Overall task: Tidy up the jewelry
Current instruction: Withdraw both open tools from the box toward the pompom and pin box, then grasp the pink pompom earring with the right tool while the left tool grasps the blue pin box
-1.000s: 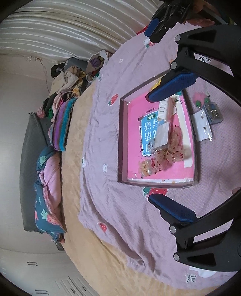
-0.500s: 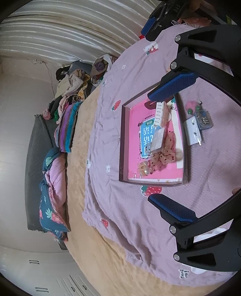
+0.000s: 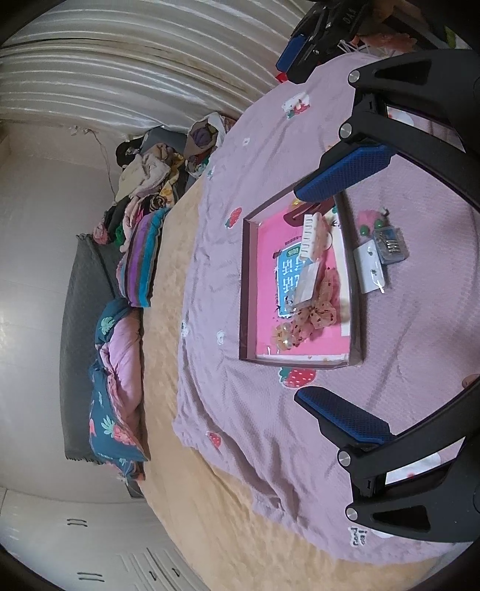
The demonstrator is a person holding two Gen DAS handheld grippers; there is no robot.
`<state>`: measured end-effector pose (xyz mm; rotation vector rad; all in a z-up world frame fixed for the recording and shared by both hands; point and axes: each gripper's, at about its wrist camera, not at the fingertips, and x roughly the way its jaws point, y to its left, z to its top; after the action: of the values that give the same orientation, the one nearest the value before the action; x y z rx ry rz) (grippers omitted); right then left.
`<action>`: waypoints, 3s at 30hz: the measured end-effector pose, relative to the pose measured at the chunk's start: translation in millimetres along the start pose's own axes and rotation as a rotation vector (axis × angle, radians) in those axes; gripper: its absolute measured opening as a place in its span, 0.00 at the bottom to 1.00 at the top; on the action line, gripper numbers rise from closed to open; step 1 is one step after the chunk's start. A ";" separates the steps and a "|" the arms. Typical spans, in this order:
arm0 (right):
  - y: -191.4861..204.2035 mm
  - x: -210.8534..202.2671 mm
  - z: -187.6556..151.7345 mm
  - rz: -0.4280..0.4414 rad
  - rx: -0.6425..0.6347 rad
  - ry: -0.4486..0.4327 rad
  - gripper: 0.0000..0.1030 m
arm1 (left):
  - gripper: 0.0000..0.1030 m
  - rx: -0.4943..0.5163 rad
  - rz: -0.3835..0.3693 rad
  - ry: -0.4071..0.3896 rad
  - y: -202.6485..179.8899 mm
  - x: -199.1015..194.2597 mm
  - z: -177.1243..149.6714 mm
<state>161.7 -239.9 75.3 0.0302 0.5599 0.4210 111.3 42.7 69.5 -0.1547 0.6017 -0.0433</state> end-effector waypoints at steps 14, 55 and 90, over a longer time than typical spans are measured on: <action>9.1 -5.3 -26.9 0.015 -0.019 0.050 0.87 | 0.91 0.014 -0.001 0.057 -2.2 -3.6 -30.4; 9.1 23.6 -90.6 -0.018 -0.086 0.209 0.86 | 0.91 0.061 -0.072 0.280 -17.2 47.1 -111.0; 35.3 135.7 -123.2 0.008 -0.265 0.392 0.66 | 0.43 -0.010 -0.174 0.443 -20.8 138.7 -110.9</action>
<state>187.9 -164.4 -93.5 -0.3106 0.8849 0.5100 162.8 -4.3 -95.2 -0.2090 1.0295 -0.2480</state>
